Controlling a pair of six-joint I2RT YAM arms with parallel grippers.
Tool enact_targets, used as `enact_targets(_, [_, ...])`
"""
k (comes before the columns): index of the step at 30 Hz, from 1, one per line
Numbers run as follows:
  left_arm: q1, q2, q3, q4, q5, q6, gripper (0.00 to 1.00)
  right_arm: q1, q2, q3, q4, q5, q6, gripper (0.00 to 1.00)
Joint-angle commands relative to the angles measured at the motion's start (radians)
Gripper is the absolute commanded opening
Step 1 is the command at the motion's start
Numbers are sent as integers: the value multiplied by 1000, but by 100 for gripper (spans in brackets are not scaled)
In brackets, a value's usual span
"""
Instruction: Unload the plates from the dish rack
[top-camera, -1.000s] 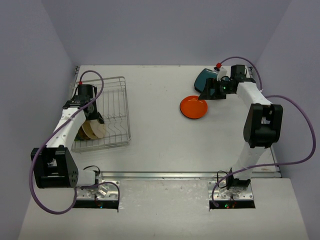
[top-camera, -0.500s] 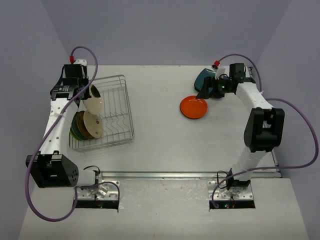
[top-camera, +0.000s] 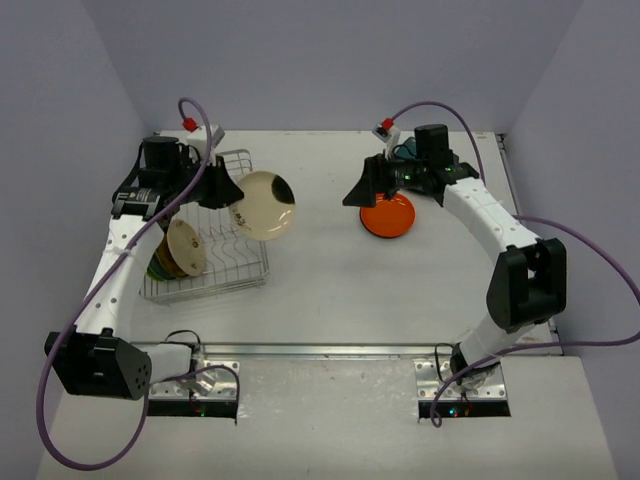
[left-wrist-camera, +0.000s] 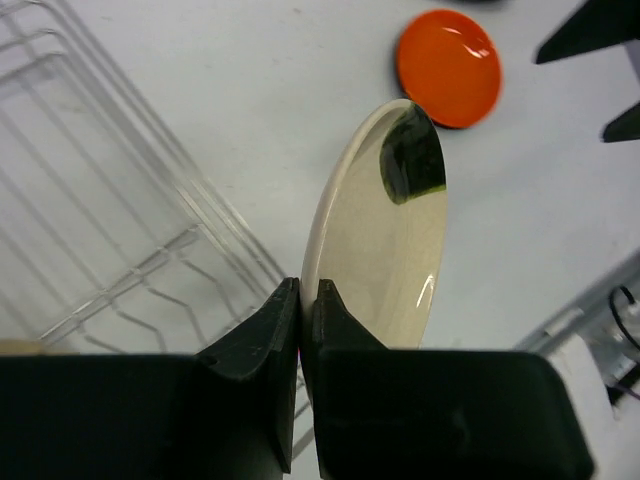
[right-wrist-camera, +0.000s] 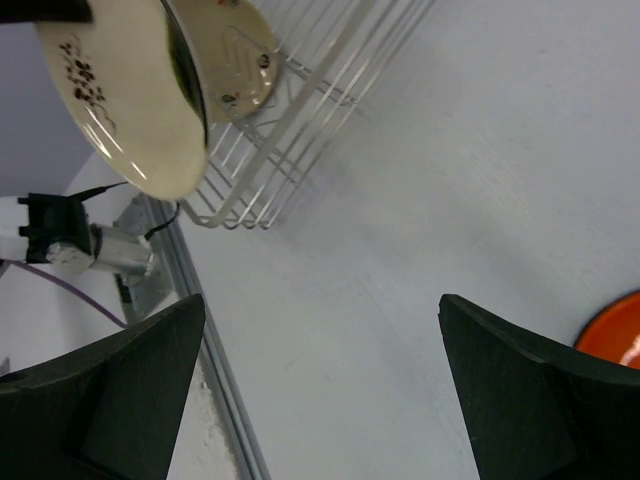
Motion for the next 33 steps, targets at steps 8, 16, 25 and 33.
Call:
enact_targets(8, [-117, 6, -25, 130, 244, -96, 0, 185, 86, 114, 130, -42, 160, 90])
enact_targets(16, [-124, 12, -37, 140, 238, -102, 0, 214, 119, 133, 139, -31, 160, 21])
enact_targets(25, [-103, -3, -17, 92, -125, -142, 100, 140, 70, 69, 97, 50, 119, 0])
enact_targets(33, [96, 16, -76, 93, -248, -189, 100, -174, 118, -42, 18, 142, 59, 0])
